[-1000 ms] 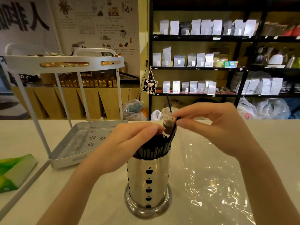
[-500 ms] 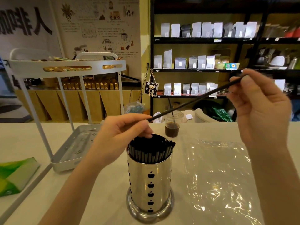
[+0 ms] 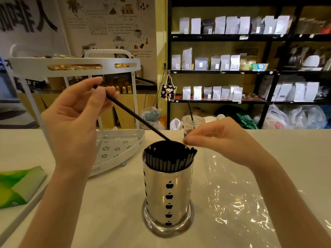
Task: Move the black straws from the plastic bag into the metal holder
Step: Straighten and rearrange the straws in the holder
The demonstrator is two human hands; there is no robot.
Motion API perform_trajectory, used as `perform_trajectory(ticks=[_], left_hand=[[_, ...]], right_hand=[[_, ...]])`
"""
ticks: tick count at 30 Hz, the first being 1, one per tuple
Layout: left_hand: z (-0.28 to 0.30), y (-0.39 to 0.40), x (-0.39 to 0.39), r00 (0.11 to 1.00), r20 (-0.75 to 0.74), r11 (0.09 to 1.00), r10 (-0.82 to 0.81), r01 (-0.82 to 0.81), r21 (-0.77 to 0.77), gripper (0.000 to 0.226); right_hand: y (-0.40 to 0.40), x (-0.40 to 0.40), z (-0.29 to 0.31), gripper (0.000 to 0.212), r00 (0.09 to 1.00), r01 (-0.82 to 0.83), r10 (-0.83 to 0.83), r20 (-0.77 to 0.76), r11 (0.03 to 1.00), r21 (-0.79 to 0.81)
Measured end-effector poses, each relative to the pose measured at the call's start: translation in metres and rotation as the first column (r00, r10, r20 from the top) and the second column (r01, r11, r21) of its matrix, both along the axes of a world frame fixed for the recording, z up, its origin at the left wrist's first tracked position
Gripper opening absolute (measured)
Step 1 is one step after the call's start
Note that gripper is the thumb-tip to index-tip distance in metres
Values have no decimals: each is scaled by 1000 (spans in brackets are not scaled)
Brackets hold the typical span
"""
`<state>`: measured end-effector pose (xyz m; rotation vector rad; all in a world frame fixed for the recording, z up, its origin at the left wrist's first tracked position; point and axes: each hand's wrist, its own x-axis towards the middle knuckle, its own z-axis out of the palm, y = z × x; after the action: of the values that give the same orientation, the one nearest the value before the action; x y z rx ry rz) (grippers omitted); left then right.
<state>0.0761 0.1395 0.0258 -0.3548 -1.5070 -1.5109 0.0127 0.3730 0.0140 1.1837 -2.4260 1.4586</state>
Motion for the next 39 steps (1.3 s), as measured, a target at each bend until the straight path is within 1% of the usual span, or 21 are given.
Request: perform_trajectory(ticks=[2, 4, 6, 8, 9, 10, 11, 13, 15, 17, 20, 23, 25, 28, 30, 34, 37, 39], left_hand=[[2, -1, 1, 1000, -3, 992, -4, 3, -127, 28], [3, 0, -1, 998, 58, 972, -18, 31, -233, 28], [4, 3, -4, 991, 137, 954, -1, 42, -298, 26], [0, 13, -1, 997, 75, 898, 9, 24, -439, 18], [-3, 19, 0, 998, 57, 861, 11, 19, -508, 21], [-5, 24, 1, 997, 71, 825, 9, 33, -564, 24], [-8, 29, 2, 995, 100, 788, 19, 47, -613, 24], [-13, 34, -3, 978, 204, 741, 52, 99, -665, 25], [-15, 36, -8, 944, 323, 742, 61, 173, -647, 25], [-17, 38, -10, 910, 413, 752, 50, 237, -614, 22], [-17, 35, -11, 860, 509, 782, 26, 300, -546, 15], [-16, 32, -11, 811, 585, 769, 21, 361, -528, 16], [-16, 32, -10, 792, 611, 766, 16, 383, -517, 19], [-15, 30, -9, 762, 648, 766, 12, 410, -496, 41], [-13, 29, -7, 736, 677, 762, 4, 436, -479, 49], [-10, 26, -4, 715, 699, 739, -18, 481, -473, 51], [-11, 22, -3, 721, 693, 714, -21, 495, -494, 52], [-9, 22, -1, 729, 682, 702, -56, 514, -493, 48]], right_hand=[[2, 7, 5, 14, 999, -29, 26, -40, 997, -77], [4, 18, 9, 20, 991, -52, 43, -128, 996, -71], [3, 28, 10, 24, 965, -51, 48, -259, 999, -3], [1, 35, 9, 27, 910, -5, 40, -414, 996, 85], [0, 37, 8, 28, 873, 34, 35, -486, 991, 133], [-1, 38, 7, 27, 838, 77, 30, -544, 982, 172], [-2, 38, 6, 27, 808, 117, 24, -589, 973, 200], [-4, 37, 4, 26, 760, 174, 15, -650, 959, 226], [-7, 36, 1, 24, 727, 214, 6, -686, 948, 235], [-10, 35, 0, 23, 707, 241, -3, -708, 941, 236], [-13, 33, -1, 20, 702, 243, -9, -712, 943, 228], [-13, 33, -1, 18, 704, 220, -7, -710, 953, 210], [-13, 34, -1, 21, 709, 217, -11, -705, 955, 204], [-11, 36, 0, 25, 724, 212, -13, -689, 955, 205], [-11, 38, 0, 24, 731, 206, -16, -683, 959, 197], [-12, 39, 0, 21, 729, 209, -49, -683, 966, 154], [-15, 40, 1, 17, 753, 172, -102, -650, 984, 44], [-17, 42, 2, 16, 795, 122, -124, -594, 992, -43]])
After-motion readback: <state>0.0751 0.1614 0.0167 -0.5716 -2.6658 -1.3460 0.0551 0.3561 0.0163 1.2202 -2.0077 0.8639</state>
